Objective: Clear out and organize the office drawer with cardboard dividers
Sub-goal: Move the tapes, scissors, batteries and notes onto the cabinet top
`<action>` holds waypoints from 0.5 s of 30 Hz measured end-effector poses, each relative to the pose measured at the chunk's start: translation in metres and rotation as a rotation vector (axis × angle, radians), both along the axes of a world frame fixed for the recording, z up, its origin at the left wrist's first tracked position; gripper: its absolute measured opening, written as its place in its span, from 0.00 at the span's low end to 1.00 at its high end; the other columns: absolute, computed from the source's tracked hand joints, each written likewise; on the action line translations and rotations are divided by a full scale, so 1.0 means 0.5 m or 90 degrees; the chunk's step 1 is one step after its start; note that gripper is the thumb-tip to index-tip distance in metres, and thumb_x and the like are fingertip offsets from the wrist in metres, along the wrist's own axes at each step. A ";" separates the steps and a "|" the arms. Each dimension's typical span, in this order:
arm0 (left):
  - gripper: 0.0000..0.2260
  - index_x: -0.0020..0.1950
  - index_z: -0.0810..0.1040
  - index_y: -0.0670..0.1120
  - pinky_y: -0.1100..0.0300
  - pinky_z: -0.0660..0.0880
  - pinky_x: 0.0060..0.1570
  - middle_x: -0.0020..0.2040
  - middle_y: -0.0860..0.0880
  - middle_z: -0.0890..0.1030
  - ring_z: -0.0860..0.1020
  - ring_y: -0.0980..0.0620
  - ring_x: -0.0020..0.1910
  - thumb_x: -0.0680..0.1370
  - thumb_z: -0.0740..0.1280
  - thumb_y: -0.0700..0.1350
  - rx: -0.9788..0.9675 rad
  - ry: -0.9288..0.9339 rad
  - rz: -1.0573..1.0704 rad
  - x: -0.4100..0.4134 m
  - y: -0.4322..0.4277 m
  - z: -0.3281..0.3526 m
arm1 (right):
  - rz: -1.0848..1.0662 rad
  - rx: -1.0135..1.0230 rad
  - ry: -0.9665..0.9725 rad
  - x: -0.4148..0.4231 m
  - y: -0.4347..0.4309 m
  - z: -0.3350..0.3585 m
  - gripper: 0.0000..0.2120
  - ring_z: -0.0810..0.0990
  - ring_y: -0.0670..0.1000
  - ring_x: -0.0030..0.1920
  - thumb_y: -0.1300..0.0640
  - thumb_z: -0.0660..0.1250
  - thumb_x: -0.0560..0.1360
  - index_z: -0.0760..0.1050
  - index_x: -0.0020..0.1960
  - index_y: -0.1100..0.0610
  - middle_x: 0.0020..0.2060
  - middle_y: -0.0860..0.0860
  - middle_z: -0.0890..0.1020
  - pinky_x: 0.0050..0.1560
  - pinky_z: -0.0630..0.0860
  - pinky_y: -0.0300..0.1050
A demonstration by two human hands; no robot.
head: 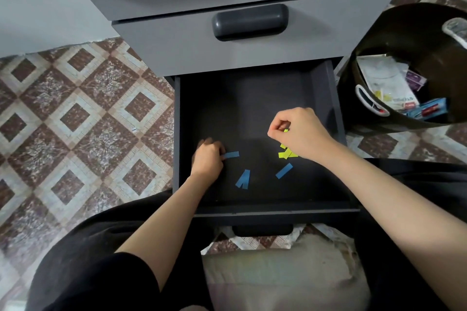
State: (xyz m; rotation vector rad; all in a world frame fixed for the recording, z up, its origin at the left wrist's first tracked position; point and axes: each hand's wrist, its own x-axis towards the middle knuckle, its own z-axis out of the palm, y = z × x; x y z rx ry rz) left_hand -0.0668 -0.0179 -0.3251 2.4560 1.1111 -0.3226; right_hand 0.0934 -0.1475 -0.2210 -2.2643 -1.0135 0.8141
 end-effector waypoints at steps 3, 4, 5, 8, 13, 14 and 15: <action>0.08 0.54 0.76 0.40 0.54 0.68 0.56 0.55 0.41 0.76 0.71 0.42 0.59 0.77 0.64 0.37 0.009 0.025 -0.017 0.005 -0.003 0.004 | 0.011 -0.006 -0.009 -0.001 0.002 -0.004 0.04 0.76 0.45 0.37 0.61 0.67 0.74 0.80 0.41 0.57 0.35 0.47 0.79 0.38 0.71 0.35; 0.08 0.55 0.76 0.39 0.54 0.69 0.54 0.55 0.41 0.77 0.72 0.42 0.58 0.77 0.63 0.37 0.011 0.032 -0.027 0.006 -0.005 0.004 | 0.014 -0.008 -0.011 -0.002 0.003 -0.005 0.04 0.76 0.45 0.37 0.61 0.67 0.74 0.80 0.41 0.57 0.35 0.47 0.79 0.39 0.71 0.35; 0.08 0.55 0.75 0.40 0.54 0.70 0.51 0.54 0.41 0.78 0.74 0.43 0.56 0.77 0.63 0.37 0.010 0.038 -0.035 0.007 -0.006 0.005 | 0.016 -0.010 -0.011 -0.003 0.003 -0.006 0.04 0.77 0.45 0.38 0.61 0.67 0.74 0.80 0.42 0.57 0.35 0.47 0.79 0.40 0.72 0.36; 0.09 0.57 0.75 0.41 0.53 0.74 0.50 0.52 0.42 0.80 0.77 0.43 0.52 0.77 0.64 0.38 -0.023 0.044 -0.005 0.009 -0.008 0.009 | 0.021 -0.016 -0.006 -0.006 0.003 -0.006 0.04 0.78 0.46 0.38 0.60 0.68 0.74 0.79 0.40 0.56 0.36 0.48 0.79 0.41 0.73 0.38; 0.08 0.49 0.79 0.43 0.62 0.75 0.43 0.48 0.44 0.81 0.79 0.51 0.45 0.72 0.71 0.35 -0.374 -0.119 0.330 0.042 -0.017 0.054 | -0.023 -0.039 0.023 -0.007 0.004 -0.004 0.05 0.78 0.48 0.38 0.62 0.68 0.74 0.80 0.40 0.60 0.35 0.50 0.79 0.41 0.76 0.41; 0.09 0.50 0.78 0.43 0.64 0.75 0.40 0.46 0.45 0.81 0.78 0.52 0.42 0.72 0.71 0.35 -0.452 -0.173 0.368 0.053 -0.021 0.074 | -0.055 -0.044 0.057 -0.007 0.004 -0.004 0.05 0.79 0.49 0.36 0.61 0.68 0.74 0.81 0.41 0.61 0.35 0.51 0.80 0.41 0.79 0.44; 0.10 0.52 0.78 0.42 0.65 0.76 0.37 0.44 0.46 0.80 0.78 0.53 0.40 0.72 0.71 0.34 -0.515 -0.217 0.385 0.063 -0.026 0.097 | -0.085 -0.050 0.097 -0.007 0.004 -0.003 0.06 0.79 0.50 0.34 0.60 0.69 0.74 0.81 0.43 0.62 0.36 0.52 0.81 0.40 0.80 0.45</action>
